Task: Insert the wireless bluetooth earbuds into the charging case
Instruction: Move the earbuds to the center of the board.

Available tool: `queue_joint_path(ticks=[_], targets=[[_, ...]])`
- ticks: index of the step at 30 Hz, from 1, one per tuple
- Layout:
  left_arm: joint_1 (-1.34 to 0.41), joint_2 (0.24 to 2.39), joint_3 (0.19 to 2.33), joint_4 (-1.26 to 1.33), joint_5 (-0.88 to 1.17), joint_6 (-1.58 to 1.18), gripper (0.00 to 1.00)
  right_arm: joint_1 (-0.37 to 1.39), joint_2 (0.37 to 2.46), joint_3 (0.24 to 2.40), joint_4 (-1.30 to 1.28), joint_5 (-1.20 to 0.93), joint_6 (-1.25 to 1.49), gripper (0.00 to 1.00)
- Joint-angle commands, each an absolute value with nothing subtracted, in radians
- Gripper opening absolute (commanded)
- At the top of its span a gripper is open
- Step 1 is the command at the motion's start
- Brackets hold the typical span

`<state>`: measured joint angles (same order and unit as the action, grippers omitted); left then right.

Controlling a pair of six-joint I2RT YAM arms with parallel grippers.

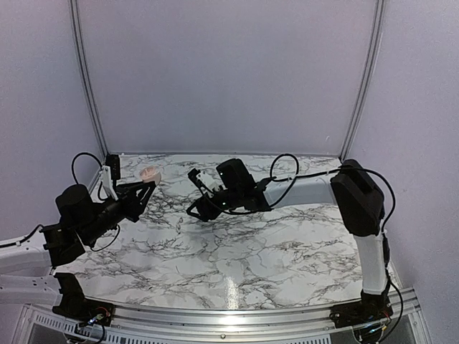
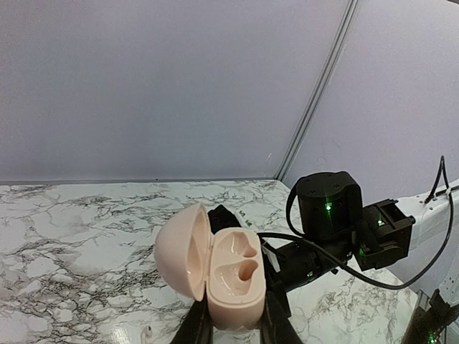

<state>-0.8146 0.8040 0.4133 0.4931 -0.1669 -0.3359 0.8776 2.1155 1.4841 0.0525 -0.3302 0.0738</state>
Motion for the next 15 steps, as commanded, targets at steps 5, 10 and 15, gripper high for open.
queue_joint_path(ticks=[5, 10, 15], targets=[[-0.798, 0.801, 0.419, 0.480, -0.164, -0.352, 0.00, 0.898, 2.275, 1.687, -0.071, -0.300, 0.047, 0.61], [-0.795, 0.800, 0.419, 0.478, -0.160, -0.350, 0.00, 0.914, 2.345, 1.776, -0.124, -0.275, 0.019, 0.62], [-0.793, 0.815, 0.419, 0.478, -0.152, -0.349, 0.00, 0.928, 2.403, 1.853, -0.173, -0.252, 0.003, 0.62]])
